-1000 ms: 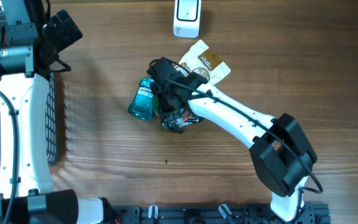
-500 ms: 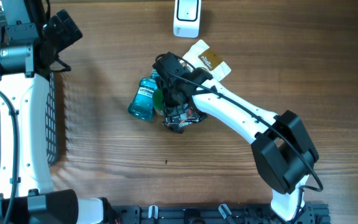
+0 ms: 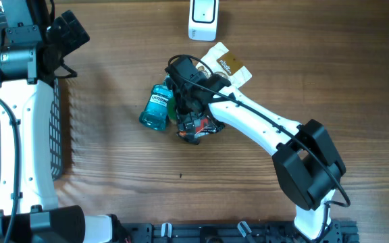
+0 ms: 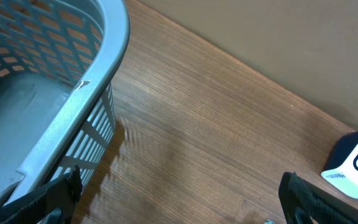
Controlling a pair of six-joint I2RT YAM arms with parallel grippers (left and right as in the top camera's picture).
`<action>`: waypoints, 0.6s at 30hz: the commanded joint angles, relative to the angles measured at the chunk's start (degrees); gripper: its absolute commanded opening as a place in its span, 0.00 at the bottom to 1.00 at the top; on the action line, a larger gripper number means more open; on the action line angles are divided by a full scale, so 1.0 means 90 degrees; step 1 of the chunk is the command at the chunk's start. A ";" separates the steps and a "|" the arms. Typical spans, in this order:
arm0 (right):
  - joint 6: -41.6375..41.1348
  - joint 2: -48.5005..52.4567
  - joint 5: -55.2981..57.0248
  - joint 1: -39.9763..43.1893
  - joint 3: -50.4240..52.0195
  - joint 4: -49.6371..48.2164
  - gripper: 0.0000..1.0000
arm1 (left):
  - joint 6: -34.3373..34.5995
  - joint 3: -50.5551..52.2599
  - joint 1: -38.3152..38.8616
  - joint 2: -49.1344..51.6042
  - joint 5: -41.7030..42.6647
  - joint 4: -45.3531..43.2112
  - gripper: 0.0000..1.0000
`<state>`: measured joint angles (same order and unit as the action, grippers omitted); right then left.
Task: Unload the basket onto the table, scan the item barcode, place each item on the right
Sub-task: 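Reach the right gripper down to the green jar and grasp it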
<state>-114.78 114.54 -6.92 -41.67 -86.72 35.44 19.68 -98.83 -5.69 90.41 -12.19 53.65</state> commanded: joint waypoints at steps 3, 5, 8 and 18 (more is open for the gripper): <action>0.0112 0.0182 0.0372 0.0022 0.0010 0.0019 1.00 | 0.0080 0.0034 -0.0024 -0.0151 -0.0036 -0.0024 1.00; 0.0109 0.0260 0.0389 0.0022 0.0010 0.0015 1.00 | 0.0083 0.0034 -0.0024 -0.0151 -0.0034 -0.0022 1.00; 0.0228 0.0471 0.0282 0.0024 0.0010 -0.0044 1.00 | 0.0080 0.0034 -0.0024 -0.0151 -0.0034 -0.0019 1.00; 0.0814 0.0716 -0.0129 0.0039 0.0010 -0.0483 0.90 | 0.0080 0.0034 -0.0024 -0.0068 -0.0034 -0.0019 1.00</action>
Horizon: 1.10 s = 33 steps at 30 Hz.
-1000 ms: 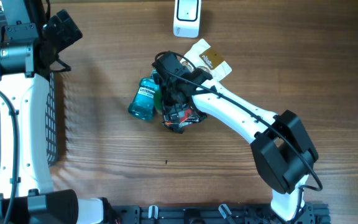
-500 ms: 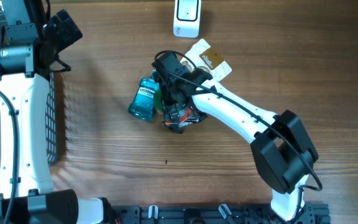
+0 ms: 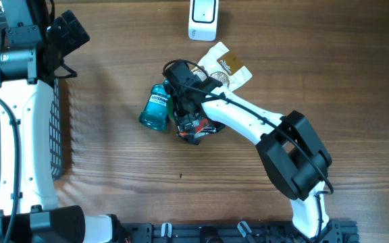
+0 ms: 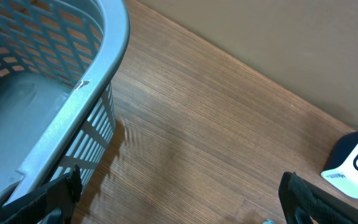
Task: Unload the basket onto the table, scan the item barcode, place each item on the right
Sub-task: 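Reach the right gripper down to the green jar and grasp it, then lift the green jar out of the pile with the right gripper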
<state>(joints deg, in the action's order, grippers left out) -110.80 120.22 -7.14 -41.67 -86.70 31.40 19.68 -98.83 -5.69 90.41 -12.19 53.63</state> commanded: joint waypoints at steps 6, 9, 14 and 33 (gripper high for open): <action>0.1110 0.0083 -0.0172 0.0063 0.0007 -0.0032 0.73 | 0.0083 0.0034 -0.0024 0.0083 -0.0034 -0.0012 1.00; 0.1739 0.0083 -0.0172 0.0107 0.0007 -0.0051 0.69 | 0.0083 0.0036 -0.0024 0.0153 -0.0034 -0.0007 1.00; 0.3349 0.0083 -0.0347 0.0231 0.0007 -0.0041 0.69 | 0.0080 0.0036 -0.0024 0.0185 -0.0036 -0.0027 1.00; 0.9996 0.0083 -0.0056 0.0437 0.0007 0.2421 0.80 | 0.0083 0.0036 -0.0024 0.0197 -0.0034 -0.0017 1.00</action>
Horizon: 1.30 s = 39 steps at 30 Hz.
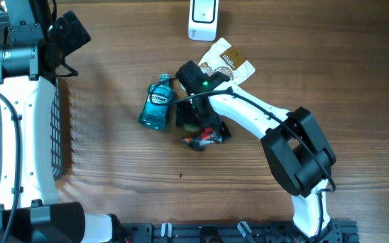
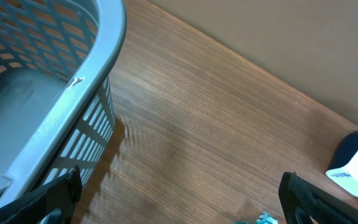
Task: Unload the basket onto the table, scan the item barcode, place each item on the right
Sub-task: 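Lift the green jar out of the pile with the right gripper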
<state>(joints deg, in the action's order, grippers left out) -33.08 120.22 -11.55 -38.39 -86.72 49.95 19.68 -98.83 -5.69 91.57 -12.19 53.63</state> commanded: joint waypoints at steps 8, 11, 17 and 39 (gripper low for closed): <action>0.2038 0.0083 0.1846 0.0073 0.0010 0.0775 1.00 | 0.0080 0.0036 -0.0024 0.0068 -0.0034 0.0007 1.00; 0.1984 0.0083 0.1829 0.0073 -0.0041 0.0741 1.00 | 0.0083 0.0039 -0.0024 0.0092 -0.0034 0.0007 1.00; 0.1826 -0.0097 0.1586 0.0056 -0.0413 0.0743 1.00 | 0.0083 0.0041 -0.0024 0.0138 -0.0034 0.0007 1.00; -0.4702 -0.0134 0.1047 0.0053 -0.1698 0.3075 1.00 | 0.0080 0.0041 -0.0024 0.0172 -0.0036 0.0129 1.00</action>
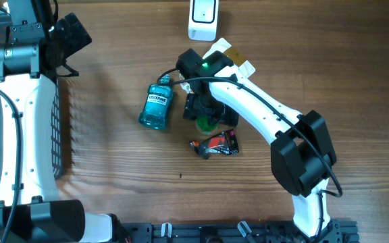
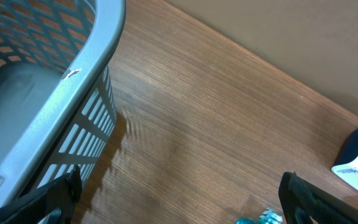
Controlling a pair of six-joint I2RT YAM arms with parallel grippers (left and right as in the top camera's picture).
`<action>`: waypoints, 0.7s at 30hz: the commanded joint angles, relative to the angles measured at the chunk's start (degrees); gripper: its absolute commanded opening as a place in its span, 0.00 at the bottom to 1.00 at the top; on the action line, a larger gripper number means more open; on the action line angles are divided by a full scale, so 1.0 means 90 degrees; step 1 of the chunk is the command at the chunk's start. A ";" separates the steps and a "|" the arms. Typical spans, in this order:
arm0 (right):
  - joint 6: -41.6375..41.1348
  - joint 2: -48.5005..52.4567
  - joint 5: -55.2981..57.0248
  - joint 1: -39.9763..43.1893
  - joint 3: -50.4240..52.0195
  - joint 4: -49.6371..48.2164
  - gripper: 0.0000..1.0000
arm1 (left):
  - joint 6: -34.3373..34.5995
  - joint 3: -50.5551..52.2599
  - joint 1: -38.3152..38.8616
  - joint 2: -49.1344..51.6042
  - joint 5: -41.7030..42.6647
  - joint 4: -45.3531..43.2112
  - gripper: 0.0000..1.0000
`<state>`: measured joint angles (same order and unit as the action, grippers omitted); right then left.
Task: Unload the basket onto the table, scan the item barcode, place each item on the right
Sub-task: 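Lift the green jar out of the pile with the right gripper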
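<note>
My right gripper [image 1: 202,113] is down at the table's middle, just right of a blue mouthwash bottle [image 1: 156,106] lying on its side. A small green item [image 1: 207,123] shows under its fingers, which look shut on it. A red-and-black packet [image 1: 215,144] lies just in front of it. The white scanner [image 1: 203,19] stands at the far edge and shows as a corner in the left wrist view. My left gripper [image 2: 179,205] hangs open at the far left with nothing between its fingers [image 2: 58,194].
A grey mesh basket [image 2: 98,68] sits against the left edge, under my left arm [image 1: 19,121]. A tan-and-white pouch [image 1: 234,59] lies partly under the right arm, near the scanner. A pink item pokes in at the right edge.
My right gripper has moved a little right, away from the bottle, with the green item under it. The red-and-black packet now lies uncovered. My left wrist view has shifted slightly.
At first my right gripper was down in a tight cluster of bottle, green item and packet, and stayed there. Then it stood further right, with the bottle apart from it. Now the green item is under its fingers and the packet lies alone. My left gripper stayed open.
</note>
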<state>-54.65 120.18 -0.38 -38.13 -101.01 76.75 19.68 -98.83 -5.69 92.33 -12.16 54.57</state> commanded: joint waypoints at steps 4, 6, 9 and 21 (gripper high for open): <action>-0.3682 -0.0129 -0.0160 0.0027 -0.0109 0.0015 1.00 | 0.0080 0.0041 -0.0024 0.0090 -0.0036 0.0029 1.00; -0.4158 -0.0129 -0.0158 0.0027 -0.0109 -0.0041 1.00 | 0.0080 0.0041 -0.0024 0.0090 -0.0039 0.0044 1.00; -0.5017 -0.0129 -0.0155 0.0027 -0.0109 -0.0068 1.00 | 0.0080 0.0041 -0.0024 0.0100 -0.0039 0.0044 1.00; -0.6426 -0.0126 -0.0109 0.0027 0.0199 -0.0610 1.00 | 0.0032 0.0041 -0.0024 0.0160 -0.0041 0.0063 1.00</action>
<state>-105.58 120.18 -1.45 -38.13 -100.64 73.63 19.68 -98.83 -5.69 93.10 -12.19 54.94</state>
